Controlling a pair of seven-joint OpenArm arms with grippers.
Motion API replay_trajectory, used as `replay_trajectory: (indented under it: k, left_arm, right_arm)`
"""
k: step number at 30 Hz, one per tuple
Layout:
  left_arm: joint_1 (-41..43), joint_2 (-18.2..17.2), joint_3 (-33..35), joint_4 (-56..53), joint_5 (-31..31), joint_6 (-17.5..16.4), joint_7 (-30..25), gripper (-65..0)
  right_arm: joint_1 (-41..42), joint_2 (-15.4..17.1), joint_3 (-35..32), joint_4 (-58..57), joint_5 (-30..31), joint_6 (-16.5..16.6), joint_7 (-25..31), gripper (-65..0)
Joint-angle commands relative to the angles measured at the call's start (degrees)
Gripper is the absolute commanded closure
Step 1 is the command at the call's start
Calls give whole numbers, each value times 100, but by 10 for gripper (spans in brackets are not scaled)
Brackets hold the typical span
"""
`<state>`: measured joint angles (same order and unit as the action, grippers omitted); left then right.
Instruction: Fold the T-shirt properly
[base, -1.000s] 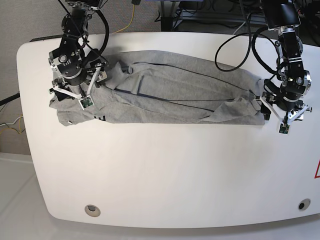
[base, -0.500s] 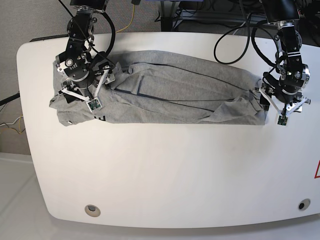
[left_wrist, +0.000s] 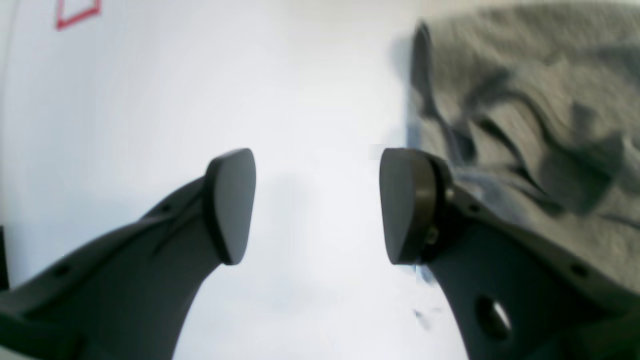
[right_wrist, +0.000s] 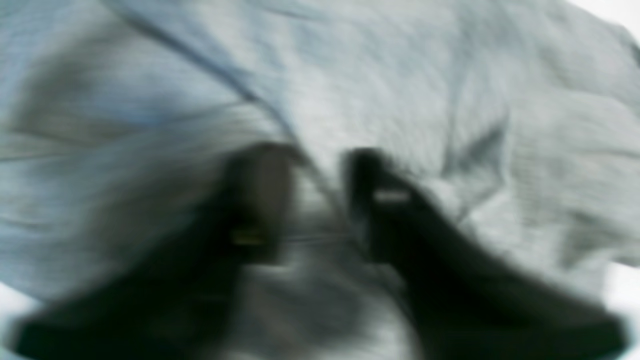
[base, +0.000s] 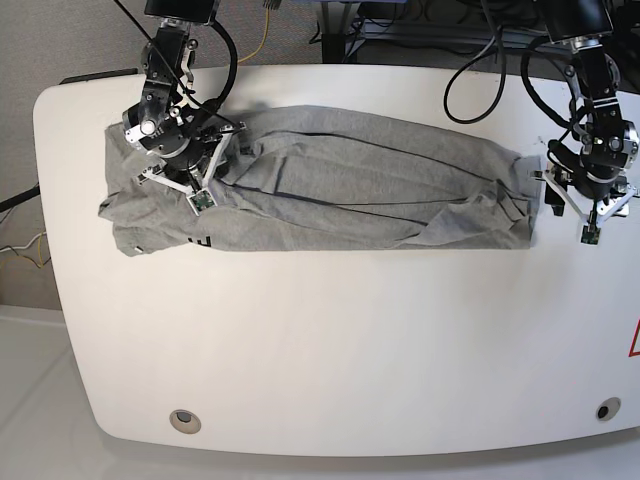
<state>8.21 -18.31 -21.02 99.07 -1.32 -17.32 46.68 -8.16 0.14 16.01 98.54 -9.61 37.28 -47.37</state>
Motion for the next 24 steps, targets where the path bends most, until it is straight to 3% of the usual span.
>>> replay_trajectory:
  k: [1,4,8,17,24]
  left_arm:
    - [-60,-126,-162,111,-4,31,-83,-374]
    - [-60,-134,-250,111,-4,31,-83,-374]
    - [-60,-213,-285,111,-4,31,-83,-374]
    - [54,-222,-285,93,-4,31,-109,-374]
    - [45,-55,-259,-65,-22,31,-109,-374]
  right_arm:
    - [47,25,12,-144,-134,-49,-32,0]
    - [47,25,12,-338,-143,-49,47,-39]
    - [47,25,12,-610,-134,-49,232,0]
    - [161,8,12,-1199,-108,-57,478,0]
    - [284,-230,12,-1243,-204,-66,478,0]
